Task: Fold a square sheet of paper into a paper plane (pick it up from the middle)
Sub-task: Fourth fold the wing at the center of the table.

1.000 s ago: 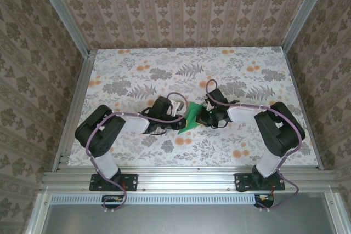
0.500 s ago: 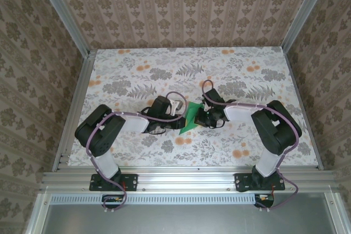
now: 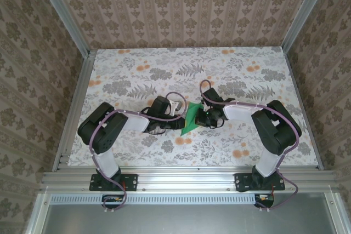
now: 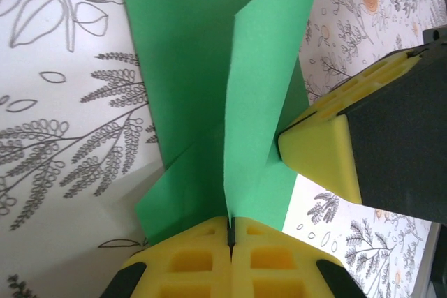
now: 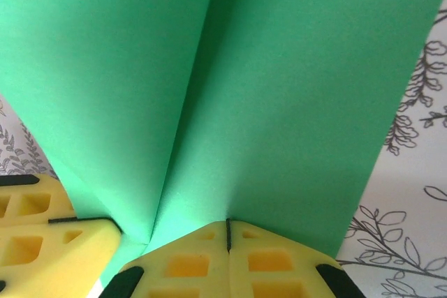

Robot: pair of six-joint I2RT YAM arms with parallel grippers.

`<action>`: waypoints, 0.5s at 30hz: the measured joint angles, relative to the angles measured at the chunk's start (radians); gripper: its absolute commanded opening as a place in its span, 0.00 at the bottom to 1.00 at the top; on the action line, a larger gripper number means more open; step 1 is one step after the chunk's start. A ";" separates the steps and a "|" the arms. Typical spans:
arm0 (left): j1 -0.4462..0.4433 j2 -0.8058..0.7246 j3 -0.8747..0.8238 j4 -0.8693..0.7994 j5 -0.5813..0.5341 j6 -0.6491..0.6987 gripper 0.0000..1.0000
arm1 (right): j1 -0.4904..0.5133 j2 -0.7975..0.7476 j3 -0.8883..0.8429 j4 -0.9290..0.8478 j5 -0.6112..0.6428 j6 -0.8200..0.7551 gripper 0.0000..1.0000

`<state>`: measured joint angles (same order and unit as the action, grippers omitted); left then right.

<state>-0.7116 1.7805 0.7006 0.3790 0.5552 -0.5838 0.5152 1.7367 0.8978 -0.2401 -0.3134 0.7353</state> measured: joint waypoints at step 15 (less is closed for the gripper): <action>0.000 -0.003 0.003 0.028 0.087 0.000 0.01 | 0.000 0.003 0.002 -0.003 0.000 0.001 0.09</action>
<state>-0.7116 1.7775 0.7036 0.4072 0.6426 -0.5842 0.5152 1.7393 0.9001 -0.2432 -0.3134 0.7361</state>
